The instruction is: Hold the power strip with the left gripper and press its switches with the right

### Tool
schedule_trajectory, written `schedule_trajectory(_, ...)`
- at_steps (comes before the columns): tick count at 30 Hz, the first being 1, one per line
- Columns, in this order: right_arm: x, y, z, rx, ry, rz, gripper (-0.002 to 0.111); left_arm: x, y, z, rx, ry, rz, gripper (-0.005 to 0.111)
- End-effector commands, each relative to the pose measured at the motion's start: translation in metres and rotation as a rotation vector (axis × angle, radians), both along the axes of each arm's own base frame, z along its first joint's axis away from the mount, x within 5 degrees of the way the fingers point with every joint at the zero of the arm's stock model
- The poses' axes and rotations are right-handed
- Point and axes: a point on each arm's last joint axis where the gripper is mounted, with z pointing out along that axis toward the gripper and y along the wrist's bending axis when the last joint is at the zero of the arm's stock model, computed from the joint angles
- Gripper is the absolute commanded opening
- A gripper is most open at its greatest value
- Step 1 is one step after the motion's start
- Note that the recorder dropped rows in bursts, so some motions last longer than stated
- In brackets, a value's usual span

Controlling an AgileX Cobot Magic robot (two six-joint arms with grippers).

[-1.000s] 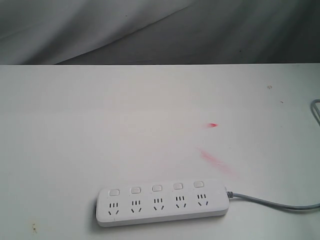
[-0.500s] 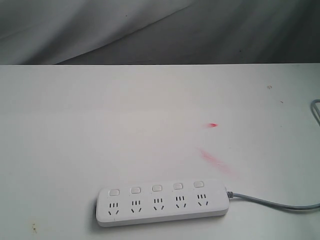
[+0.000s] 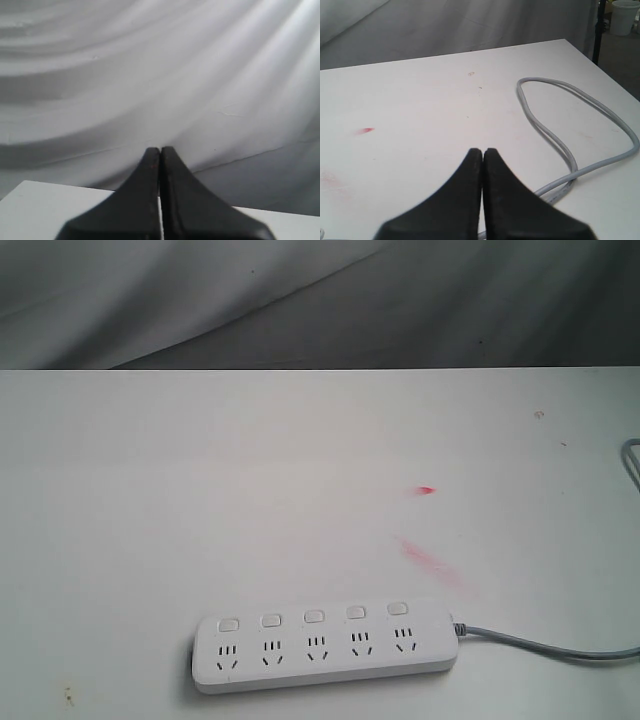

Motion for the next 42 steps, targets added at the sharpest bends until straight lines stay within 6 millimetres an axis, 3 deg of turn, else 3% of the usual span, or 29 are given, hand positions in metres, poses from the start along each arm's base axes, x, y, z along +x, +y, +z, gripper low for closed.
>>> schedule_trajectory(1, 0.0, -0.001, 0.0, -0.01, -0.011, -0.005, 0.0, -0.001, 0.0, -0.004, -0.013, 0.042, -0.004, 0.001)
schedule_trajectory(9, 0.0, -0.001, 0.0, -0.01, -0.011, -0.005, 0.0, 0.002, 0.0, -0.018, -0.02, 0.13, -0.012, 0.001)
schedule_trajectory(15, 0.0, -0.001, 0.0, -0.01, -0.011, -0.005, 0.0, -0.002, -0.009, -0.079, 0.047, 0.161, -0.191, 0.001)
schedule_trajectory(20, 0.0, -0.001, 0.0, -0.01, -0.011, -0.005, 0.0, -0.002, -0.008, -0.123, 0.131, 0.075, -0.179, 0.001)
schedule_trajectory(29, 0.0, -0.001, 0.0, -0.01, -0.011, -0.005, 0.0, 0.0, -0.007, -0.188, 0.146, 0.182, -0.181, 0.001)
schedule_trajectory(32, 0.0, -0.001, 0.0, -0.01, -0.011, -0.005, 0.0, 0.002, -0.007, -0.201, 0.168, 0.223, -0.18, 0.001)
schedule_trajectory(42, 0.0, -0.001, 0.0, -0.01, -0.011, -0.005, 0.0, 0.001, -0.006, -0.202, 0.168, 0.24, -0.179, 0.001)
